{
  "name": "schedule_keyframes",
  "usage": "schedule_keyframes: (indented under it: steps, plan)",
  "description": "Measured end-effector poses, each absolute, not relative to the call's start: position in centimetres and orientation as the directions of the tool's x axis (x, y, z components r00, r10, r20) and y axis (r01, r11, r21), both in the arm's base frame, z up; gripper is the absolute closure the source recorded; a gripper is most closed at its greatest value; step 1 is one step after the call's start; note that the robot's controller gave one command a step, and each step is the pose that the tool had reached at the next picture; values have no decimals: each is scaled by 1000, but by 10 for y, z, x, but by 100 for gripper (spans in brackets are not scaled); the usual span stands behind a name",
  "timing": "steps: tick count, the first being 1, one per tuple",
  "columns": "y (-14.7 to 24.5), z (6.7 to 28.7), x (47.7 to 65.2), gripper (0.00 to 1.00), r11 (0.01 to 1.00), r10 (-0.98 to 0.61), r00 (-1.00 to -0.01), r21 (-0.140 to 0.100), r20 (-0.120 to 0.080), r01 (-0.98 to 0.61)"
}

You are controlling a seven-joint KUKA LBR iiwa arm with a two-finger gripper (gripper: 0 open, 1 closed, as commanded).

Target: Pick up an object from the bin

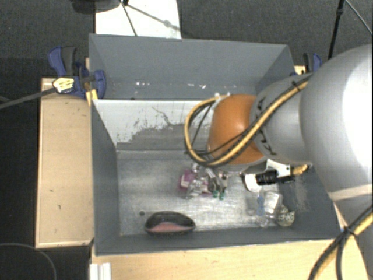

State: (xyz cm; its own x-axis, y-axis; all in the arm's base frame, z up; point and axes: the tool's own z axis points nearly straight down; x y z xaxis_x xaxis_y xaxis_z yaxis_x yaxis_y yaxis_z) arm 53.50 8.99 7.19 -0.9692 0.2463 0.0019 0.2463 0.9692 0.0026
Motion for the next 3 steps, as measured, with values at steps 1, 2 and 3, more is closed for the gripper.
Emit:
schedule_keyframes:
  steps: [1,2,3]
  plan:
    - [90,89,536,100,969,245,-969,3,-4,245]
    - [90,118,537,100,970,244,-970,3,-4,244]
    - [90,176,538,100,971,240,-971,3,-6,240]
